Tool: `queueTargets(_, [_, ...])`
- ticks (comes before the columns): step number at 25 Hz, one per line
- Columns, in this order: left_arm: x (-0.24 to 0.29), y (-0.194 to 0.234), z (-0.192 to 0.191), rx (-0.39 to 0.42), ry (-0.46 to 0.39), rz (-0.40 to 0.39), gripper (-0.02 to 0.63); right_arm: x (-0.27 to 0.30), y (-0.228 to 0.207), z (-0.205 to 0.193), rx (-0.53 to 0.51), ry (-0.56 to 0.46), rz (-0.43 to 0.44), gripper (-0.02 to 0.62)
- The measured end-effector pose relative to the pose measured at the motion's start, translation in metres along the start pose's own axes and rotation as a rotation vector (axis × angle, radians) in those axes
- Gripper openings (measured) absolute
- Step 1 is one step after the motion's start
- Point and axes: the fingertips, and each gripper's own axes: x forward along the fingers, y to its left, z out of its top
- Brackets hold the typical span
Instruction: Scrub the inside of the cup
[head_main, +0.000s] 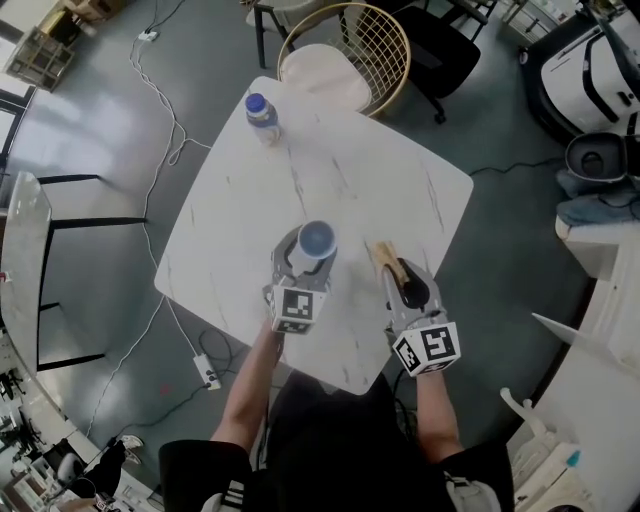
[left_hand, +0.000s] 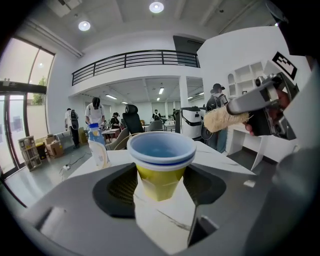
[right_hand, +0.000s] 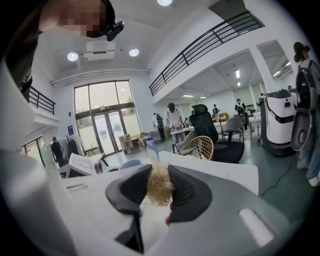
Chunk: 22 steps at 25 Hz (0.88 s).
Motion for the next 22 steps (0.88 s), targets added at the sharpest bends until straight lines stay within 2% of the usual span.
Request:
queueTargets(6, [-0.038,-0.027,0.015,0.03,-0.011,-0.055,0.295,-0.023,0.036,0.016,-0.029,-0.035,0.034,0.106])
queueTargets(11, [-0.066,-0.043,0.008,0.043,-0.011,-0.079,0.295,-0.037,0.069,0.019,-0.039,-0.042,0.08,0.106])
queueTargets(22, [-0.118,-0.07,0.003,0.102,-0.012,-0.118,0.295,-0.062,0.136,0.011,-0.105,0.0,0.174,0.106])
